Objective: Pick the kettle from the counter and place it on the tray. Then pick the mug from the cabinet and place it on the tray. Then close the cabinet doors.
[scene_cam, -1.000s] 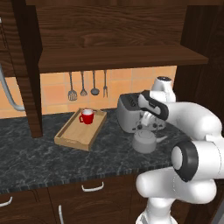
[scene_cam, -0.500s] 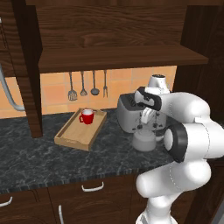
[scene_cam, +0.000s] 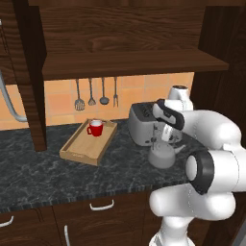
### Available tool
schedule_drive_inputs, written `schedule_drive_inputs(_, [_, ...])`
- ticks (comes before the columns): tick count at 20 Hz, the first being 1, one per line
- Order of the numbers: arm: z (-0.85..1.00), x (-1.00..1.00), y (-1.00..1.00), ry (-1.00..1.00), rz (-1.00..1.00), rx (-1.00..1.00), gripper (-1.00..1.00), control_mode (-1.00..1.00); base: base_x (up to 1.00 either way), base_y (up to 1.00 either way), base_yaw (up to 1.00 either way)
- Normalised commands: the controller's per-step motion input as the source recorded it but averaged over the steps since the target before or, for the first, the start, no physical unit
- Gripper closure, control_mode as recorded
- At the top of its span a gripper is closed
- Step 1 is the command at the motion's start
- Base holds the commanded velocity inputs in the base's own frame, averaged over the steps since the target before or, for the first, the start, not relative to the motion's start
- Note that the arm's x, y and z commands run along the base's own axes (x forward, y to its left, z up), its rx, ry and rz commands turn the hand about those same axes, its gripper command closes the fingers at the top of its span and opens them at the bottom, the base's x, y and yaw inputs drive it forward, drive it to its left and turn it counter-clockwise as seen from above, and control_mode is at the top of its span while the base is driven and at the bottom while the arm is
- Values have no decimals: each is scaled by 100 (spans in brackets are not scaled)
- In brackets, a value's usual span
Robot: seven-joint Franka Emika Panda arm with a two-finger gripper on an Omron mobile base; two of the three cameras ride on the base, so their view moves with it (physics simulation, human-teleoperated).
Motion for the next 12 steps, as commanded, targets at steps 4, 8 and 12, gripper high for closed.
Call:
schedule_drive_inputs(4, [11, -13, 22, -2, 10, -2, 100, -100, 0, 0, 0])
schedule_drive_inputs(8, [62, -4, 71, 0, 14, -9, 100, -100, 0, 0, 0])
schedule_drive_inputs(12, [59, 0, 100, 0, 10, -7, 100, -100, 0, 0, 0])
